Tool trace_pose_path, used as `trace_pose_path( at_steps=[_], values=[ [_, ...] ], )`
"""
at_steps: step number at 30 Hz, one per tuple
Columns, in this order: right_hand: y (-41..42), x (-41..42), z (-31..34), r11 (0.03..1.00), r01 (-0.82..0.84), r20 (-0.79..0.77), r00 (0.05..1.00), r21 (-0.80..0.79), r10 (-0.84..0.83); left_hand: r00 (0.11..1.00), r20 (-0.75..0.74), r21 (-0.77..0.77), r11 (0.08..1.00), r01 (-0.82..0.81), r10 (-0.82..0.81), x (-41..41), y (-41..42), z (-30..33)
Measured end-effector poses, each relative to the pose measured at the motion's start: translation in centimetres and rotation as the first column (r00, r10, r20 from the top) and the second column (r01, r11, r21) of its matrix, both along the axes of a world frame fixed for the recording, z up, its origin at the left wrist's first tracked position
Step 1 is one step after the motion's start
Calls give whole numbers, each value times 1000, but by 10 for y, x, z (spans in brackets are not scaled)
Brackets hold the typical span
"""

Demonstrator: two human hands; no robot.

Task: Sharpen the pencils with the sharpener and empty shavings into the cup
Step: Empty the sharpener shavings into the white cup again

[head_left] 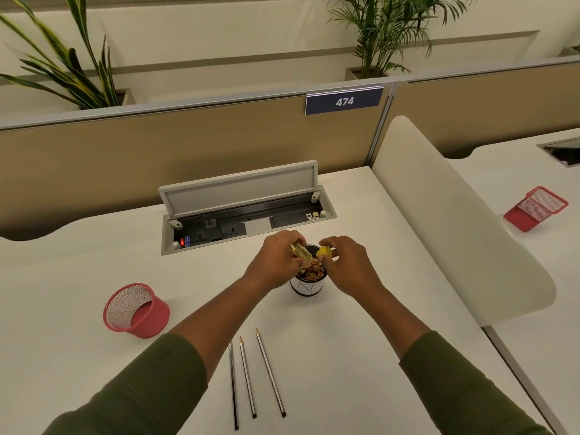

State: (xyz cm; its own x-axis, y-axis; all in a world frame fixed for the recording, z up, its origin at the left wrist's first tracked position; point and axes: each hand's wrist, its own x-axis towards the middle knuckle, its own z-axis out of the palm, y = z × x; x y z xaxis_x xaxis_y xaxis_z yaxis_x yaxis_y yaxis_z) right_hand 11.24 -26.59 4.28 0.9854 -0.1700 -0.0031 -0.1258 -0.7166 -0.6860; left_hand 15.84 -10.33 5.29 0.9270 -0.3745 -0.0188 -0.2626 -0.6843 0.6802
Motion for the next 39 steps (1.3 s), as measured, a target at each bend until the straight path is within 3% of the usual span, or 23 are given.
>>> trace_pose_path(
  at_steps=[8, 10, 12, 14, 16, 18, 21, 26, 30, 39],
  values=[
    [2, -5, -5, 961, -220, 52, 972, -170, 231, 997, 67, 35, 999, 41, -43, -5, 3, 0],
    [4, -7, -5, 987, -149, 77, 985, -67, 154, 999, 47, 3, 1000, 7, -8, -6, 4, 0],
    [4, -6, -4, 990, -7, 12, 1000, 143, 6, 999, 21, -40, 999, -33, 34, -7, 6, 0],
    [4, -2, -1, 868, 180, -185, 977, 462, -104, 997, -6, -97, 992, -83, 83, -9, 8, 0],
    [3, -1, 6, 591, 348, -373, 924, 728, -84, 989, -44, -179, 973, -144, 139, -11, 8, -1],
    [1, -1, 12, 403, 423, -449, 893, 812, -33, 981, -82, -249, 950, -191, 176, -14, 9, -1],
    [0, -1, 15, 315, 470, -494, 870, 825, -4, 979, -108, -288, 937, -198, 173, -18, 8, -1],
    [1, -1, 15, 303, 482, -505, 863, 822, -5, 991, -37, -253, 958, -133, 128, -21, 7, -2],
    [1, 0, 14, 388, 440, -458, 887, 810, -51, 989, 123, -8, 996, 87, -86, -21, 9, -3],
    [4, 9, 16, 508, 441, -434, 890, 740, -140, 939, 121, 347, 900, 264, -322, -10, 7, 4]
  ],
)
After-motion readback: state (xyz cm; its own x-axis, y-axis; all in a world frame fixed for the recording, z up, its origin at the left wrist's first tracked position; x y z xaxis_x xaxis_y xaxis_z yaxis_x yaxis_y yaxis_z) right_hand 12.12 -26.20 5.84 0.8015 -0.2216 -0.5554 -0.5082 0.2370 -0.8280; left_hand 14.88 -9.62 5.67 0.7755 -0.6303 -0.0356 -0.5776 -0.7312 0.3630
